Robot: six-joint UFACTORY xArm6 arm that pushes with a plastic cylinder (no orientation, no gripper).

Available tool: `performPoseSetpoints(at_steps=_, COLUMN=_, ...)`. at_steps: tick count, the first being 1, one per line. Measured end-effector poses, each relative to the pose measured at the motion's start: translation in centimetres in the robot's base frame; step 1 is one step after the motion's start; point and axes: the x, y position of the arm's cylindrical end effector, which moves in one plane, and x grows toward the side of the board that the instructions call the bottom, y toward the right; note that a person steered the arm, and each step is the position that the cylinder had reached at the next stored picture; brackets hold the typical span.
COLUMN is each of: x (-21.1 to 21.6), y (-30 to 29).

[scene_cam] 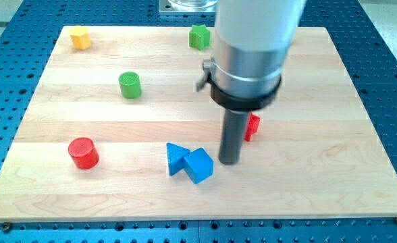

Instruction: Placer the arm diagonal to the green circle

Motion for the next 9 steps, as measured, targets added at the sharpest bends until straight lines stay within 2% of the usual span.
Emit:
performPoseSetpoints(at_steps=1, x=-3.1, y=-4.6)
performPoseSetpoints(at_steps=2, x=-8.3, y=-8.3)
performPoseSetpoints(at_steps=3, x=-15.8, y=-7.5)
performPoseSetpoints(at_steps=9, x=-18.6, y=-8.5)
